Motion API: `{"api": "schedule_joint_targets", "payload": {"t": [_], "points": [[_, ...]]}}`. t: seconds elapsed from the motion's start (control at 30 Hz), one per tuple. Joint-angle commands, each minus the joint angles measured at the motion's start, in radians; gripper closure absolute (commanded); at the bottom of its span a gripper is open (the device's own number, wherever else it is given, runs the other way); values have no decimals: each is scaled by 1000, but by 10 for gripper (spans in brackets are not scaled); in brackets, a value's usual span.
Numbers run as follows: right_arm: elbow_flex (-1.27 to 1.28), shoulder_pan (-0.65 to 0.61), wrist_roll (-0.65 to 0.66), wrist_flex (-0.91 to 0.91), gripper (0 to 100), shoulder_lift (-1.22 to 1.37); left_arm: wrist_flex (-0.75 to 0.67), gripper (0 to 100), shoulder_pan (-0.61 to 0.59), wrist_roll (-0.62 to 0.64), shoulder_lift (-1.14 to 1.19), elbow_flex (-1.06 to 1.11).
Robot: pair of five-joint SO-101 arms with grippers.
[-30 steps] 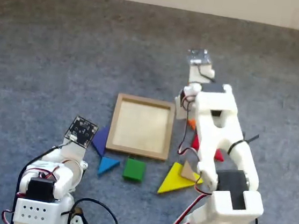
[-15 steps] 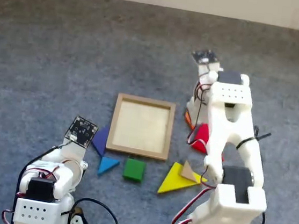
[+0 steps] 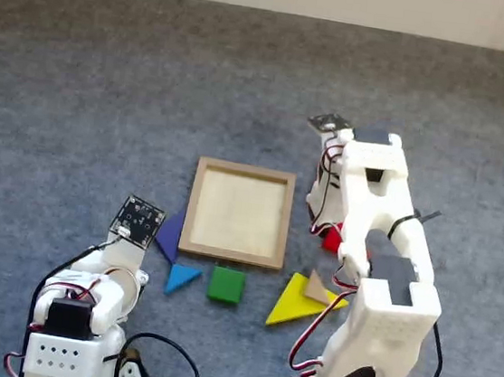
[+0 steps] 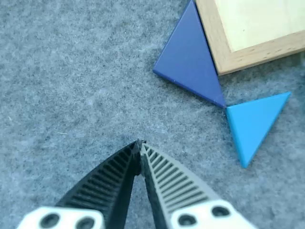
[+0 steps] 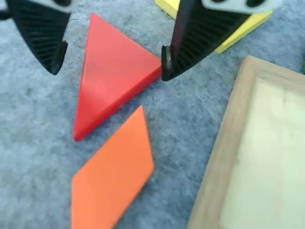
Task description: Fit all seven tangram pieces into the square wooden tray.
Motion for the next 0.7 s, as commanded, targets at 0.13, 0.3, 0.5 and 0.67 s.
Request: {"api": "schedule_joint_targets", "payload": {"t": [0.13,0.3,0.5,0.67], "points": [[54,-15,8,-12,693,-21,5,993,-8,-12,-50,19],[171,-7,11,-120,693,-19,5,993,-8,-12,-50,19],[213,-4,9,-147,694,-22,5,993,-8,-12,-50,19],[213,-4,8,-147,695,-22,5,993,-8,-12,-50,19]]}}
